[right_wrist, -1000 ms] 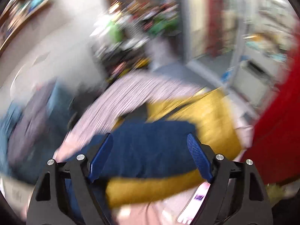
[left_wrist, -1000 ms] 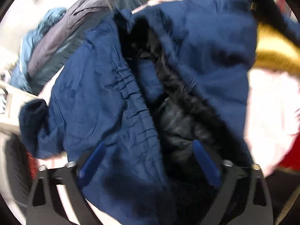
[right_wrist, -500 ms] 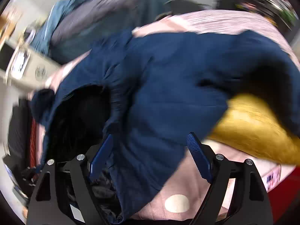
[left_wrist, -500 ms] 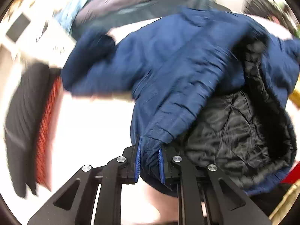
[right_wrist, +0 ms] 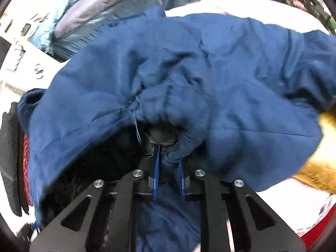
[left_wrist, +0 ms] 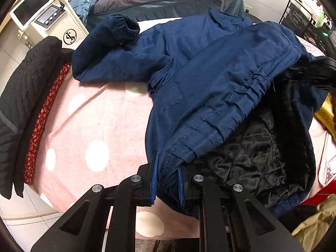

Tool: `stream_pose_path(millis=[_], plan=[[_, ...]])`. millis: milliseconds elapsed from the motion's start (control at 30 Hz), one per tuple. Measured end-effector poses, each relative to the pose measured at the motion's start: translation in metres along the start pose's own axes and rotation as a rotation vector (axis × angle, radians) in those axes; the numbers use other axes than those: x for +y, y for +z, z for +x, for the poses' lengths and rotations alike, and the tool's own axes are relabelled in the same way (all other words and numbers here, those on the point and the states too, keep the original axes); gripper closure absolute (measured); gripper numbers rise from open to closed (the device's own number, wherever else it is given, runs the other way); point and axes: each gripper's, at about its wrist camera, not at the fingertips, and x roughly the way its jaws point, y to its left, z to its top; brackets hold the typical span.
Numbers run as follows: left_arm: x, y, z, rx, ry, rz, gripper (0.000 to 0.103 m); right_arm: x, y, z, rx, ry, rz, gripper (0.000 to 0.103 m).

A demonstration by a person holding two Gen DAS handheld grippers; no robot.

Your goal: Fold large clothes

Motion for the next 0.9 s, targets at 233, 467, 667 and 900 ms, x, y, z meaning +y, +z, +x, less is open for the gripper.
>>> stream_pose_path(millis=[233, 467, 667, 900], plan=[[0.030, -0.029, -0.016, 0.044, -0.024, 0.031, 0.088, -0.064, -0.051, -0.102, -0.093, -0.132, -0.163, 0.089], [0.057, -0.072, 0.020, 0.222, -0.139, -0.022, 0.088, -0.121, -0.169, -0.119, 0.106, -0.255, -0.274, 0.090], [0.058, -0.109, 0.058, 0.318, -0.132, 0.039, 0.088, -0.127, -0.261, -0.063, 0.319, -0.309, -0.274, 0.095], [0.070, -0.117, 0.043, 0.241, -0.212, 0.108, 0.060, -0.160, -0.265, -0.076, 0.299, -0.331, -0.050, 0.092]])
